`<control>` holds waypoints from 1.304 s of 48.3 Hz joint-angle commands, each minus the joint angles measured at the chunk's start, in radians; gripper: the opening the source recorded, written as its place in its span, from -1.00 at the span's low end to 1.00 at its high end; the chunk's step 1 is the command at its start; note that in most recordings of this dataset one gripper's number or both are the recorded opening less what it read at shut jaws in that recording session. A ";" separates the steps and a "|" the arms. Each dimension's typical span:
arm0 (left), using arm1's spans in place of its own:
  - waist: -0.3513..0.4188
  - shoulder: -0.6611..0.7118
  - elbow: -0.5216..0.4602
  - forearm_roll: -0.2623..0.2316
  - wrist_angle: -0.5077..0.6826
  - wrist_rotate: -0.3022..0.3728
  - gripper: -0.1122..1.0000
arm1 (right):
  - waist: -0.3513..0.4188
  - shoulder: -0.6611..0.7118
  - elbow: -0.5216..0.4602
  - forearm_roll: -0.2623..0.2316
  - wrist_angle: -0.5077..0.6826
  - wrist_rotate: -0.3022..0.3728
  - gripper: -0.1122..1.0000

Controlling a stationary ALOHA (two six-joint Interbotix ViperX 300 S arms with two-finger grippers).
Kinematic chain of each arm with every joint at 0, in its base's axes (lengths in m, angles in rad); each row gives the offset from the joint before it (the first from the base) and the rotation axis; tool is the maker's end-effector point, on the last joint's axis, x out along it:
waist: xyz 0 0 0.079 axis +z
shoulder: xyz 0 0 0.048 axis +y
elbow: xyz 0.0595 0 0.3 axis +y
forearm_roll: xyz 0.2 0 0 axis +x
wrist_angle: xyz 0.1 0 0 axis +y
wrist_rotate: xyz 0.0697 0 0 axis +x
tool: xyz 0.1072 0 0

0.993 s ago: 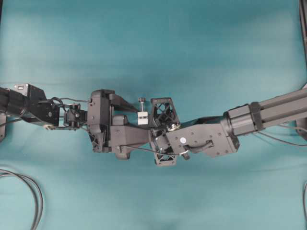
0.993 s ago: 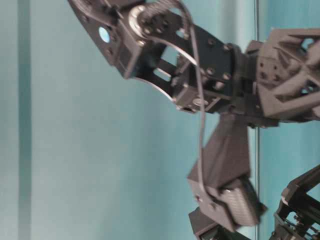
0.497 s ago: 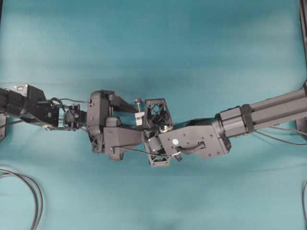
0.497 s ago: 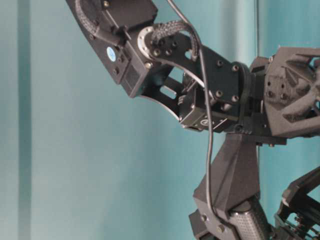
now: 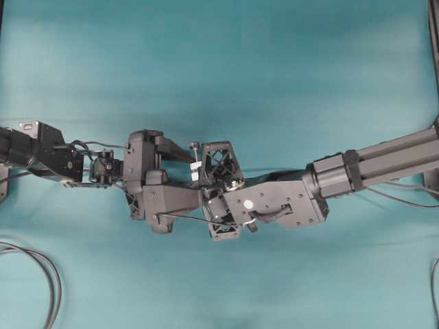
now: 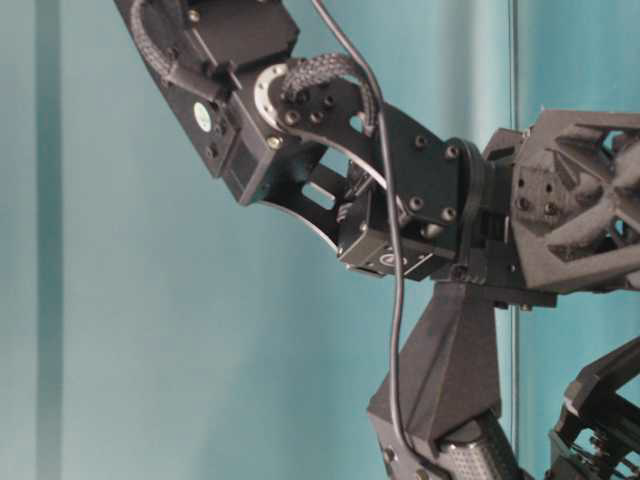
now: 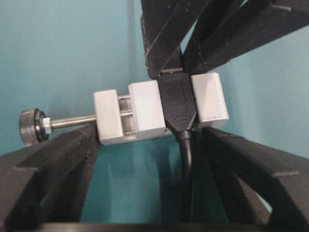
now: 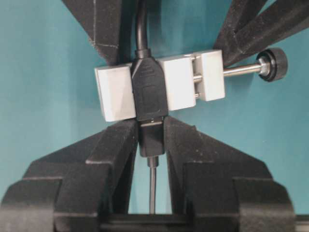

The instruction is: Insert the USB cable into the female connector supported by the left arm.

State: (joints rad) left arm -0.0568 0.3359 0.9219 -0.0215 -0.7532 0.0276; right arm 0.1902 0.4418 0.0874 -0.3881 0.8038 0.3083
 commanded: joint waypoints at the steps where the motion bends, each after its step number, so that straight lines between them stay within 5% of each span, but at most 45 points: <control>1: -0.012 -0.021 -0.011 0.002 -0.003 -0.009 0.89 | 0.021 -0.021 -0.054 -0.008 -0.025 -0.003 -0.42; 16: -0.020 -0.049 -0.002 0.002 0.035 -0.009 0.89 | 0.026 -0.035 -0.006 -0.006 -0.025 0.005 -0.33; 29: -0.028 -0.087 0.038 0.002 0.052 -0.015 0.89 | 0.028 -0.104 0.086 -0.008 -0.023 0.080 0.69; 48: -0.031 -0.225 0.137 0.002 0.107 -0.055 0.89 | 0.043 -0.342 0.374 -0.006 -0.135 0.236 0.62; 63: -0.032 -0.379 0.179 -0.002 0.249 -0.058 0.89 | 0.040 -0.414 0.476 -0.008 -0.316 0.316 0.62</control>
State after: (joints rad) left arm -0.0859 0.0138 1.0999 -0.0215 -0.5185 -0.0169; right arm 0.2301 0.0767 0.5538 -0.3912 0.5369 0.6075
